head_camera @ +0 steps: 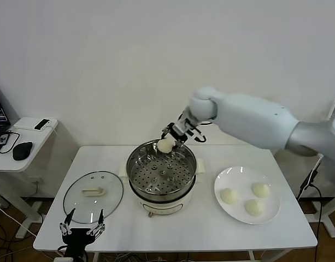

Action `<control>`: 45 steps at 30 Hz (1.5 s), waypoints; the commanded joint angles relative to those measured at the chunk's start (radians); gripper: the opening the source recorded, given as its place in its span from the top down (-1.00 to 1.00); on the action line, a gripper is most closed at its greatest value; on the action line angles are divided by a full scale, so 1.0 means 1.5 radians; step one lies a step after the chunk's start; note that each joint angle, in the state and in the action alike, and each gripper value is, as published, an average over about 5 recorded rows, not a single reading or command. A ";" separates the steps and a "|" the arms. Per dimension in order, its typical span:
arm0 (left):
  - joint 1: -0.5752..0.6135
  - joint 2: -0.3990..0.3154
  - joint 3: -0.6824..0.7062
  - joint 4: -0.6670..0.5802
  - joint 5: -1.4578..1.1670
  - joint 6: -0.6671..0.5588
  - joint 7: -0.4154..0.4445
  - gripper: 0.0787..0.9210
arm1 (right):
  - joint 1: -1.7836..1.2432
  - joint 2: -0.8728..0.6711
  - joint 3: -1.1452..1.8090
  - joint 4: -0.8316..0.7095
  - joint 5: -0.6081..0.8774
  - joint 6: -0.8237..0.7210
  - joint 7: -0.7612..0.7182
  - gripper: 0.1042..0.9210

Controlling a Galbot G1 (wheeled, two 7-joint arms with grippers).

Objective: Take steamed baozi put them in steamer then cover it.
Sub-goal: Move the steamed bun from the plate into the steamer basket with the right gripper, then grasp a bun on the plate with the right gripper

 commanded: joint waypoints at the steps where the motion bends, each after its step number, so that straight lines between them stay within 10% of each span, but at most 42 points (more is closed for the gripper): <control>1: 0.000 -0.002 -0.001 0.003 0.000 0.000 0.000 -0.77 | -0.025 0.063 -0.024 -0.073 -0.110 0.107 0.027 -0.14; 20: -0.007 0.006 -0.002 0.006 -0.001 0.000 -0.003 -0.77 | -0.072 0.113 -0.002 -0.165 -0.196 0.156 0.052 -0.18; 25: -0.007 0.005 -0.003 0.004 -0.001 0.000 -0.005 -0.77 | -0.074 0.115 -0.002 -0.156 -0.180 0.150 0.056 -0.46; 45: -0.012 0.021 0.004 -0.010 -0.001 0.011 0.006 -0.77 | 0.085 -0.229 0.041 0.191 0.130 -0.207 -0.146 -0.76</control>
